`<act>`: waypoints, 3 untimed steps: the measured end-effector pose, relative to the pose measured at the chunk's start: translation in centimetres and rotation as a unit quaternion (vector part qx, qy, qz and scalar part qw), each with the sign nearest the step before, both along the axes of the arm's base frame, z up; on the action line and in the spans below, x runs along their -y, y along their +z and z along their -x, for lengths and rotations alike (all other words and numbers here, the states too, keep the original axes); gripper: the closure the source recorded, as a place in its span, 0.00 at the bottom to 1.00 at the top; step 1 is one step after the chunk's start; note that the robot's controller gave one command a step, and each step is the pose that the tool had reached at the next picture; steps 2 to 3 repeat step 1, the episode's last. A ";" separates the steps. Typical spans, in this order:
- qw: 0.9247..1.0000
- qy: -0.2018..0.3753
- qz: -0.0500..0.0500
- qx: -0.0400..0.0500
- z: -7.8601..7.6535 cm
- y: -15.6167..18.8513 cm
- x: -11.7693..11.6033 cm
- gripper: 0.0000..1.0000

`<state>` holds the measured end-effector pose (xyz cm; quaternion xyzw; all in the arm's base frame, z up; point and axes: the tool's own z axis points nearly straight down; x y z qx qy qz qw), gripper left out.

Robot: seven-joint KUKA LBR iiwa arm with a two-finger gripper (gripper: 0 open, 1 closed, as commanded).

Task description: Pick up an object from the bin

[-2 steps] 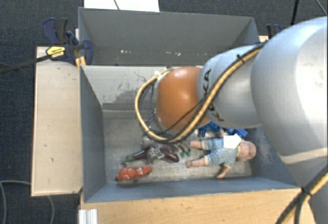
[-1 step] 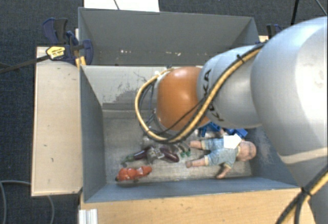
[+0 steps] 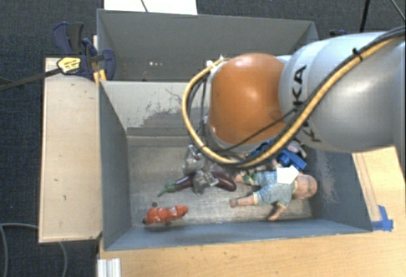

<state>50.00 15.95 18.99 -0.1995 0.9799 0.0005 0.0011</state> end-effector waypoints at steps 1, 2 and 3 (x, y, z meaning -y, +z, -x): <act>1.000 0.000 0.000 0.000 0.0 0.0 0.0 1.00; 1.000 0.000 0.000 0.000 0.0 0.0 0.0 1.00; 1.000 0.000 0.000 0.000 0.0 0.0 0.0 1.00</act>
Offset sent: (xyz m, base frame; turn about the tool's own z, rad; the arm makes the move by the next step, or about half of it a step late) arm 0.0007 0.0055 0.1657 -0.3411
